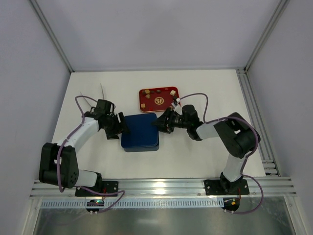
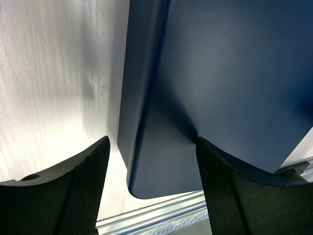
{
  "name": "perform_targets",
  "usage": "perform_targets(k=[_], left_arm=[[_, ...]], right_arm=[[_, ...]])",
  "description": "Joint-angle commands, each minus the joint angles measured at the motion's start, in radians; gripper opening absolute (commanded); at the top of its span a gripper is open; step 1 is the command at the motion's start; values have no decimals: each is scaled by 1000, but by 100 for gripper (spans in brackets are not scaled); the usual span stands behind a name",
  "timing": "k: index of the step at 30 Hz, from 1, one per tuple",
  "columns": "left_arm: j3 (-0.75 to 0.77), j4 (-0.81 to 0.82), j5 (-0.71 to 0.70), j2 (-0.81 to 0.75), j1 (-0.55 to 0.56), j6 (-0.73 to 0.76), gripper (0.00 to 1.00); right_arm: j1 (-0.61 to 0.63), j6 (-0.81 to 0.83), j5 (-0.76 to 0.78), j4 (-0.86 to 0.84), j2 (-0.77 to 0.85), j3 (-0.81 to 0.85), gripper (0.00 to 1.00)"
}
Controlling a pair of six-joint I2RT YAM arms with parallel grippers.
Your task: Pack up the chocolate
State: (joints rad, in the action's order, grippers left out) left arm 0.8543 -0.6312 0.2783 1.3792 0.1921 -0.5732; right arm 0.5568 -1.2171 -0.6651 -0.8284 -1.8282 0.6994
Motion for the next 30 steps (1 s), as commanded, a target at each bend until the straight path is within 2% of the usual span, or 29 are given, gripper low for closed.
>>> perform_targets(k=[1,15,24,30], left_arm=[[37,33,-19,7,18,-11,70],[58,31,-30,21,41,-13,69],[107,-4,-47,46,58,19,69],[137,-24,-56,70,75,36,69]], right_arm=[[-6,86,25,100,75,22,59],[-46,172,50,242,155,-3,61],[-49,343,154,530,222,54,62],[-37,392,191,586,222,81,64]])
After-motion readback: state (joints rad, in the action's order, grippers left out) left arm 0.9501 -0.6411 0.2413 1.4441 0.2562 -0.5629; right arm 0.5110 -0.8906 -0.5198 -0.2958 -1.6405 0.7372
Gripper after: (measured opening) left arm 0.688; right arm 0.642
